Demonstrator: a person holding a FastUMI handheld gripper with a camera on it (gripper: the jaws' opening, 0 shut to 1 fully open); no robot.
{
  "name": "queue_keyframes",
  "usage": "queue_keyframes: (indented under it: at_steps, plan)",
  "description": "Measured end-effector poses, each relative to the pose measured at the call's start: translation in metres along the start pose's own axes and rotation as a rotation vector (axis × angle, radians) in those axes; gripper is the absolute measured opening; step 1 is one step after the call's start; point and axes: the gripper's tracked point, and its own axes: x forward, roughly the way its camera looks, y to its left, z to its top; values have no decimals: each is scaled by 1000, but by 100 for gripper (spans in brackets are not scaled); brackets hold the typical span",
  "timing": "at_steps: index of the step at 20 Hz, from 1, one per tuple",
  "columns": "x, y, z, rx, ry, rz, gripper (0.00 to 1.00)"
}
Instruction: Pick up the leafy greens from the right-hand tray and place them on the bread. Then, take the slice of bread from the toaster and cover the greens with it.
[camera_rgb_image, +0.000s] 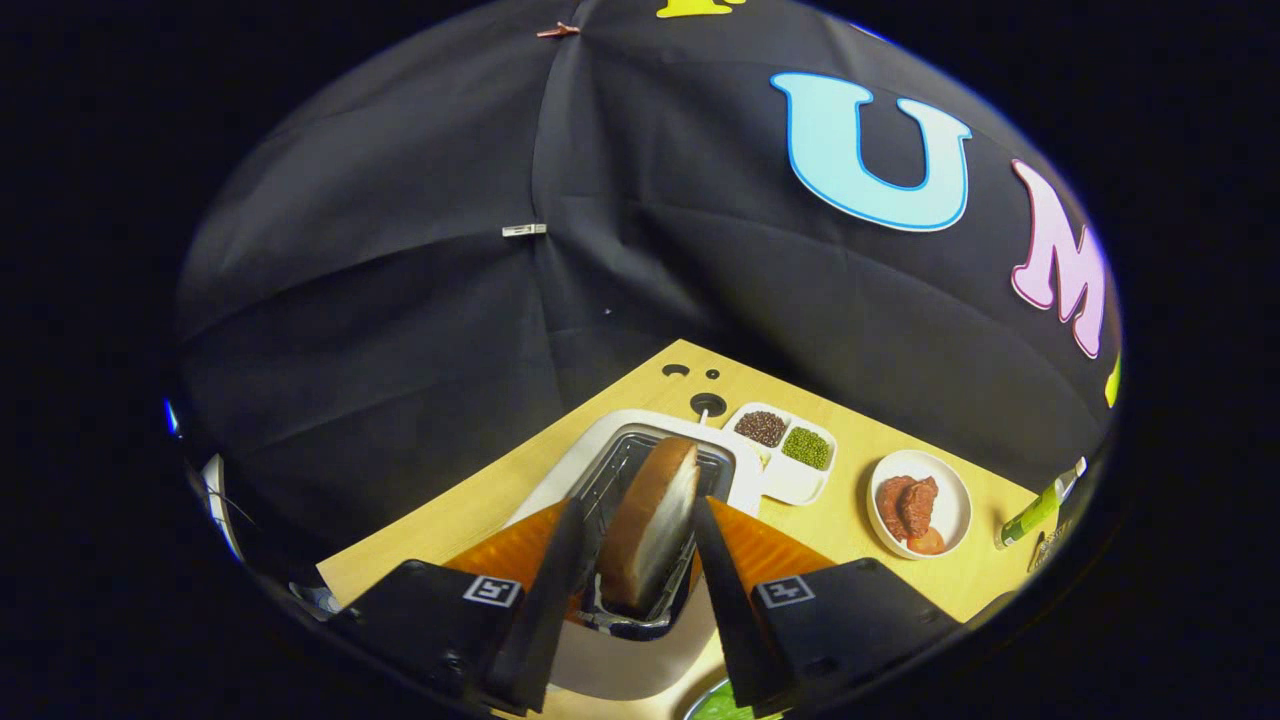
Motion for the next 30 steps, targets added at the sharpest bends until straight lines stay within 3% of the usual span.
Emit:
queue_keyframes:
  at_steps: [6, 8, 10, 20, 26, 30]
  plan:
    - [8, 1, -6, 24, 48, -8, 36]
    - [4, -12, -3, 22, 40, -50, 24]
    - [0, -10, -2, 42, 44, -21, 16]
    - [-63, -28, 59, 112, -85, 36, 16]
    - [-105, -78, 61, 181, -129, 8, 16]
    - [-124, -107, 39, 270, -115, 1, 15]
